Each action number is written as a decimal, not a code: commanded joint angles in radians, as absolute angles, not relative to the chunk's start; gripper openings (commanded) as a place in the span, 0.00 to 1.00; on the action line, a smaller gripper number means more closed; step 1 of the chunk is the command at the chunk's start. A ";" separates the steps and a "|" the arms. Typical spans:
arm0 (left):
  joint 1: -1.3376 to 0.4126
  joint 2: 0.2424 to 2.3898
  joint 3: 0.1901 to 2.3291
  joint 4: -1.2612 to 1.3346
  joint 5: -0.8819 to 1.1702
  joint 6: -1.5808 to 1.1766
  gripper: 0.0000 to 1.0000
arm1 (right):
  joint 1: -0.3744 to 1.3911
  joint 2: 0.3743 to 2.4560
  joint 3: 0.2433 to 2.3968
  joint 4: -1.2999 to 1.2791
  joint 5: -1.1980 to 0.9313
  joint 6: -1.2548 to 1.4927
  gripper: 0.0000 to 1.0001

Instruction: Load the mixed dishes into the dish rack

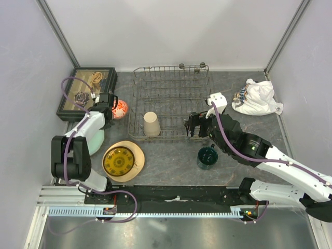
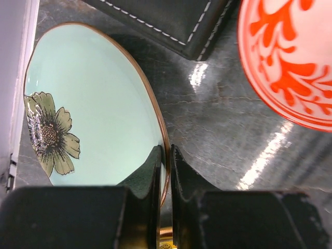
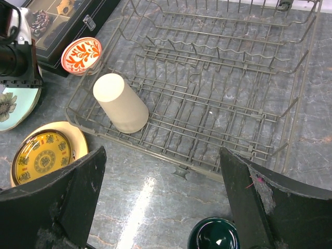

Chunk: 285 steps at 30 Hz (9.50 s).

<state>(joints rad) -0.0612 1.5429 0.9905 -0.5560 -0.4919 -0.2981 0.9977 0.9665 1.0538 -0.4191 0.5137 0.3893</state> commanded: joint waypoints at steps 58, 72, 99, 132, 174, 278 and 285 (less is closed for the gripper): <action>-0.064 1.161 1.129 -0.614 -0.091 -0.374 0.02 | 1.328 1.980 1.428 0.455 0.425 0.503 0.93; -0.064 1.126 1.134 -0.643 -0.089 -0.359 0.02 | 1.243 2.089 1.476 0.511 0.400 0.520 0.91; -0.064 1.127 1.158 -0.621 -0.114 -0.405 0.01 | 1.235 2.256 1.681 0.367 0.540 0.670 0.70; -0.064 1.154 1.163 -0.615 -0.092 -0.440 0.02 | 1.281 2.347 1.799 0.311 0.630 0.531 0.37; -0.055 0.968 1.266 -0.756 -0.308 -0.373 0.95 | 1.233 2.103 1.585 0.468 0.617 0.538 0.00; -0.048 0.836 1.083 -0.693 -0.106 -0.429 0.97 | 0.718 2.290 1.878 0.428 0.347 -1.238 0.01; -0.049 0.836 1.075 -0.689 -0.101 -0.433 0.97 | 0.710 2.304 1.887 0.406 0.336 -1.207 0.04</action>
